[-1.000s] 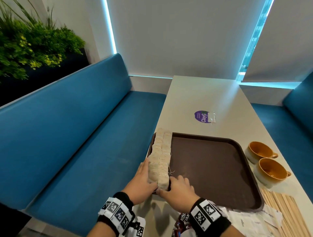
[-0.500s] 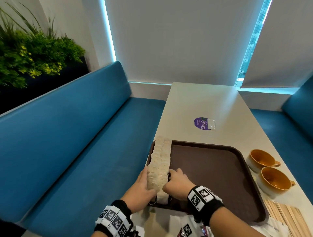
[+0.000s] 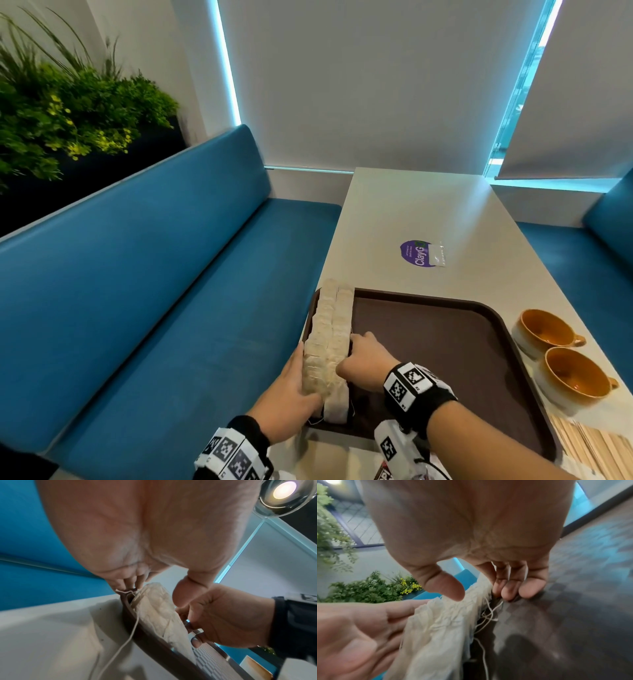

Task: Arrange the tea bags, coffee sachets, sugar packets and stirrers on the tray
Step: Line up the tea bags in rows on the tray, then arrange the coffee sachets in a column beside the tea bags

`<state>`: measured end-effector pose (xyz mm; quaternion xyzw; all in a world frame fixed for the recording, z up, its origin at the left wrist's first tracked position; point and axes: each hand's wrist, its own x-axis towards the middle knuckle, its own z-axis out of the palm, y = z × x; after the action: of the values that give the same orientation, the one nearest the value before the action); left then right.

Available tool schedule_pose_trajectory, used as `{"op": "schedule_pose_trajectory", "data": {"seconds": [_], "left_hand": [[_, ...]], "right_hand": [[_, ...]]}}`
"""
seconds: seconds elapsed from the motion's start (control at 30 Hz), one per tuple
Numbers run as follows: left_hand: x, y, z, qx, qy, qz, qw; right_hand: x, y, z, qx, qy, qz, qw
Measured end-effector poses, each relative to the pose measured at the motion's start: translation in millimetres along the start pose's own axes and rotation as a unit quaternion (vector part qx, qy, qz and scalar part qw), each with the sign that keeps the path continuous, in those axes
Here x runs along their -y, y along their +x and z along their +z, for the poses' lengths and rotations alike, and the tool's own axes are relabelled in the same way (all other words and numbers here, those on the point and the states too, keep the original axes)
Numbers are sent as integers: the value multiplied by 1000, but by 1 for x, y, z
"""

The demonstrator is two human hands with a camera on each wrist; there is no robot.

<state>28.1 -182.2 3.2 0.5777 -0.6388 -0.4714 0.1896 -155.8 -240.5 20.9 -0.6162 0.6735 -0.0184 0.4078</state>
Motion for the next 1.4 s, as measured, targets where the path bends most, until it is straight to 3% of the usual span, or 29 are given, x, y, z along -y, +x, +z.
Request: {"op": "schedule_pose_trajectory", "data": {"seconds": [0.17,0.33,0.5,0.6,0.73,0.83,0.97,1.17,1.4], "left_hand": [[-4,-3,-6,0,29,14,999],[5,-10,-10,-87,33,-28,995],[-5,-42,-5,-178,58,85,979],[-17,-71,11,-163,59,114,978],[-17,-101,45,-65,104,121,985],[-9,-108,73,-28,137,106,984],[-4,-106,101,-35,169,85,981],[-14,-103,126,-22,210,64,975],[-16,-113,132,-77,237,93,964]], "right_hand": [[-8,0,-10,-4,27,-12,1000],[-28,-36,-23,-39,25,-58,997],[-53,-103,-39,-34,11,-105,994],[-72,-146,-41,-20,2,-132,991],[-99,-185,-20,-19,-31,-130,991],[-120,-191,5,-6,-65,-111,992],[-132,-180,27,-11,-88,-93,992],[-113,-170,56,-63,-135,-102,984],[-107,-170,72,-99,-197,-63,973]]}}
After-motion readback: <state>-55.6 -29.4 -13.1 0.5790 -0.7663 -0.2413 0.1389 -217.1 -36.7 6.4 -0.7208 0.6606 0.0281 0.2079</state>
